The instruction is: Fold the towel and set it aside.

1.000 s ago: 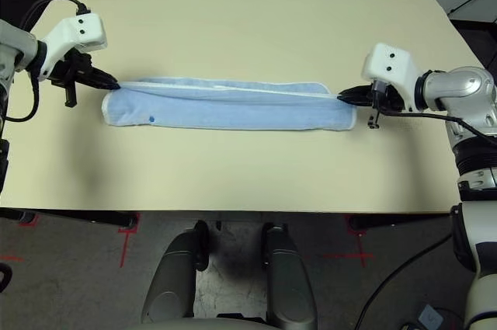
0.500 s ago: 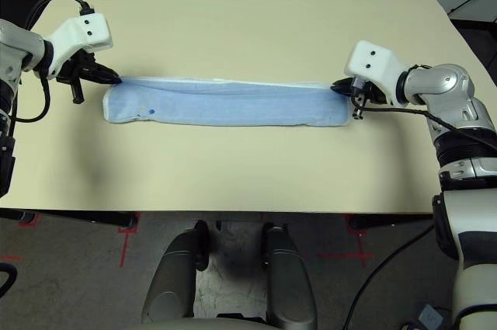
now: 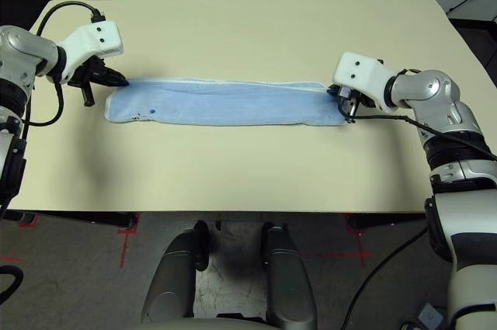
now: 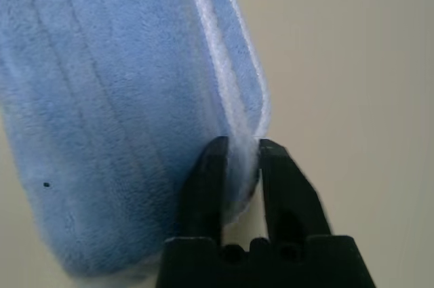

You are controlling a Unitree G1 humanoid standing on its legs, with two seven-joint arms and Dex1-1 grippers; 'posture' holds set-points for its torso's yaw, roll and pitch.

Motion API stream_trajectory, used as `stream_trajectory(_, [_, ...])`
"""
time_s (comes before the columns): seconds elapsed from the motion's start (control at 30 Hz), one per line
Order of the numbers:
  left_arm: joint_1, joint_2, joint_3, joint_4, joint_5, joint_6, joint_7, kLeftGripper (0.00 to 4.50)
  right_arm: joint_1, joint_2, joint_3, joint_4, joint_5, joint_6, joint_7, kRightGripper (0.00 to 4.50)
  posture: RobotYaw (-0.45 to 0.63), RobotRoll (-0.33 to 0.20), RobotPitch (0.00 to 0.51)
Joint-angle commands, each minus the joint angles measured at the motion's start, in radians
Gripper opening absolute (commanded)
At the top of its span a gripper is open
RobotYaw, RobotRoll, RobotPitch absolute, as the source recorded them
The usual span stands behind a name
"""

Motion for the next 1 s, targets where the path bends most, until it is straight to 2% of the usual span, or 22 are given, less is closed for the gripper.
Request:
stream_trajectory(0.03, [0.004,0.001,0.028,0.02,0.001,-0.025,0.029,2.55,0.025,0.003,-0.022,-0.03,0.026,0.013,-0.003,2.67,-0.02,0.0,0.237])
stream_trajectory(0.2, [-0.008,0.033,0.049,0.01,-0.013,-0.005,-0.112,4.48,-0.007,0.016,-0.059,-0.014,0.061,0.004,-0.049,4.5,-0.02,0.0,0.234])
stream_trajectory(0.33, [-0.015,0.052,0.096,-0.008,-0.057,0.029,-0.244,4.48,-0.05,0.031,-0.12,0.02,0.146,0.033,-0.008,4.5,-0.01,0.0,0.233])
stream_trajectory(0.47, [-0.014,-0.003,0.331,-0.044,-0.303,0.165,-0.311,4.48,-0.034,0.085,-0.236,-0.045,0.348,0.24,0.089,4.5,-0.01,0.0,0.233])
stream_trajectory(0.6, [0.063,-0.026,0.418,-0.136,-0.401,0.24,-0.34,4.48,0.019,0.153,-0.314,-0.166,0.454,0.418,0.01,4.5,-0.01,0.0,0.237])
stream_trajectory(0.8, [0.214,-0.033,0.432,-0.294,-0.448,0.273,-0.326,4.48,0.071,0.255,-0.403,-0.321,0.565,0.624,-0.164,4.5,-0.01,0.0,0.238])
stream_trajectory(1.0, [0.285,-0.047,0.445,-0.366,-0.462,0.3,-0.215,4.48,0.071,0.307,-0.514,-0.436,0.704,0.857,-0.336,4.5,-0.01,0.0,0.236])
